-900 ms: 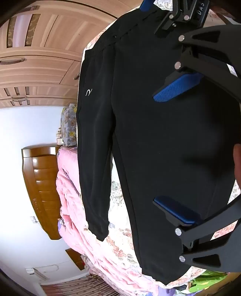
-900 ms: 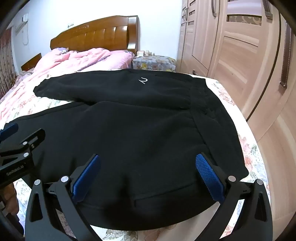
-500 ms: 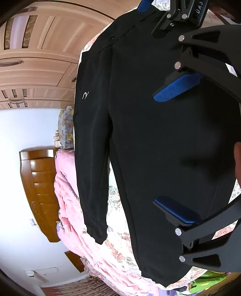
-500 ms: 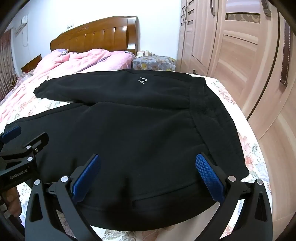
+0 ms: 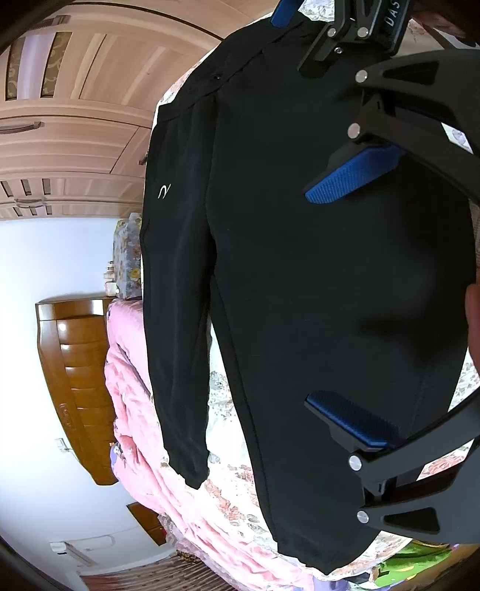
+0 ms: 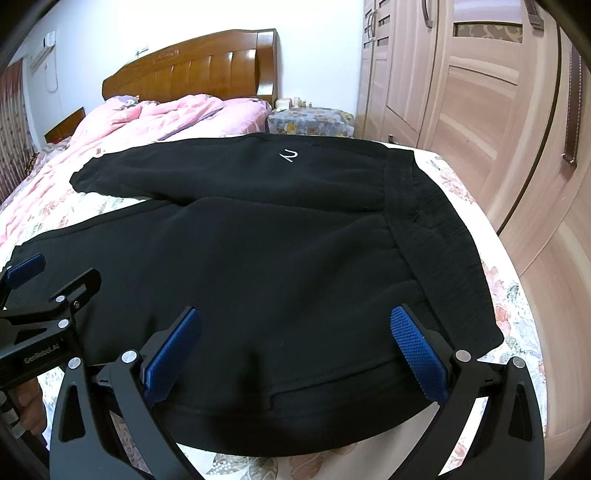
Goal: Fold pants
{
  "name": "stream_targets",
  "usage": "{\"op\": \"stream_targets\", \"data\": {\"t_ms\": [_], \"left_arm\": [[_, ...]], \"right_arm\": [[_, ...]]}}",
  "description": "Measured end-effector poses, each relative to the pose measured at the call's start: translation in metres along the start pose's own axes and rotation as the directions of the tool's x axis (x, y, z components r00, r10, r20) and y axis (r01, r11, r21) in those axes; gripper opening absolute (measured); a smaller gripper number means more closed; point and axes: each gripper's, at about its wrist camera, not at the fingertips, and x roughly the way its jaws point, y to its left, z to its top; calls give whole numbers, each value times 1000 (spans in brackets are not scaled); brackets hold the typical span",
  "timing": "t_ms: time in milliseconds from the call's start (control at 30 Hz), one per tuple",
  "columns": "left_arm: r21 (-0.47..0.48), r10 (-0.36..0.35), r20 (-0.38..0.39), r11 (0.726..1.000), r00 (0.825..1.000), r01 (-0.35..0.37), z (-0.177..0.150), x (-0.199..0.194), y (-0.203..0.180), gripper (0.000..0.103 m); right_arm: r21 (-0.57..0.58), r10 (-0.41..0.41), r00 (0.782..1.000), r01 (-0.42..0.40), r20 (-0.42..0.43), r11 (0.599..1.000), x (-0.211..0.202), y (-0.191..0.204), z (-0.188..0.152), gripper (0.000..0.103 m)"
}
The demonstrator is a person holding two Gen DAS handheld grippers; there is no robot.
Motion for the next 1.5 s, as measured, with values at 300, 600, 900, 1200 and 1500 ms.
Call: {"op": "stream_targets", "data": {"t_ms": [300,600,900,1200,1500], "left_arm": [[-1,-6,-8,1000,1000,6,-1,0,-1,102],[4,-9,-14,1000,1000,9,-2,0,-4,102],[2,-13,-19,1000,1000,13,-4,1,-2,102],[-4,-12,-20,1000,1000,12,-8,0,-1,102],[-35,-30,-16,999,999,29,-9,-8,3,102]], "right_arm": [[13,-4,1000,4,-5,1000,-1,0,-2,99],[27,-3,1000,4,-14,1000,-1,-4,-5,99],[36,-2,1000,3,-16,999,-1,-6,-5,99],[37,0,1000,0,-17,999,0,-6,-4,99],[50,4,1000,-4,-11,999,-4,-9,-6,99]]}}
